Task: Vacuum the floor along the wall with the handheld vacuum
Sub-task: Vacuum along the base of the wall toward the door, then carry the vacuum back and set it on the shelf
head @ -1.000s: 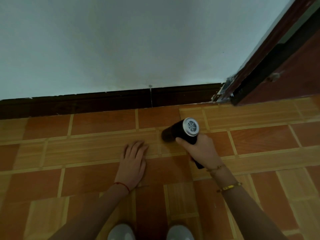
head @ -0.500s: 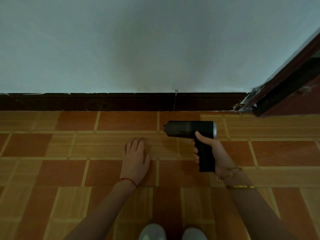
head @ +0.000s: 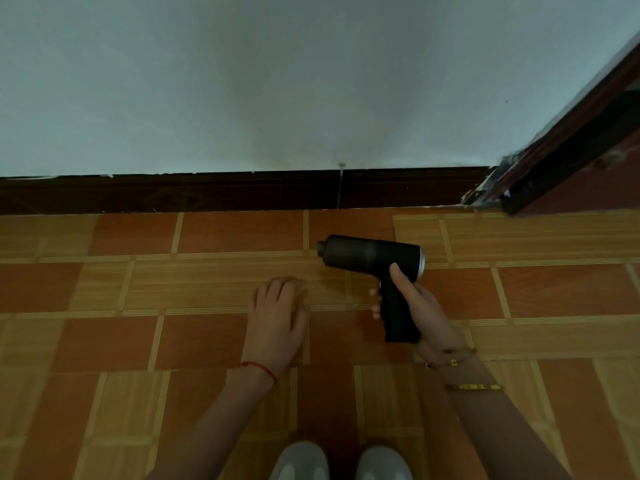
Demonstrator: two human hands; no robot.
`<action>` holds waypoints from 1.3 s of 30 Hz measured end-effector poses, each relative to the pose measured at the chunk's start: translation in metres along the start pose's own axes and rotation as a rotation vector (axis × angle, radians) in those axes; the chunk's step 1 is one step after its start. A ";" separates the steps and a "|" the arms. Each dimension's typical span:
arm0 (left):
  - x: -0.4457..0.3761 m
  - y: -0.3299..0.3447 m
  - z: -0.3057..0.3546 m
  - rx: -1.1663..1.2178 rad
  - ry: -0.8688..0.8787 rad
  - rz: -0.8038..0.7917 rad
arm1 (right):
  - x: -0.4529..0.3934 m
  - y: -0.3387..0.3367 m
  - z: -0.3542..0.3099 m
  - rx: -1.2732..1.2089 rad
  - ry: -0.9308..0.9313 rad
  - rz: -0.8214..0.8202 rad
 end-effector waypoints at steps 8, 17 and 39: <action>-0.016 0.005 0.005 0.073 0.008 -0.010 | -0.018 -0.002 0.005 0.036 0.007 0.038; -0.045 -0.036 0.024 0.127 -0.024 -0.054 | -0.004 0.016 -0.032 0.059 0.057 0.057; -0.026 -0.664 0.311 0.176 -0.193 0.149 | 0.467 0.188 -0.524 0.098 -0.010 -0.081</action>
Point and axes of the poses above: each hand's wrist, its own x-axis away from the middle knuckle, its own y-axis out of the palm, z = x × y, the point moved 7 cm from there along -x, towards the middle knuckle, and after that the axes turned 9 degrees about z, right-handed, at the moved point
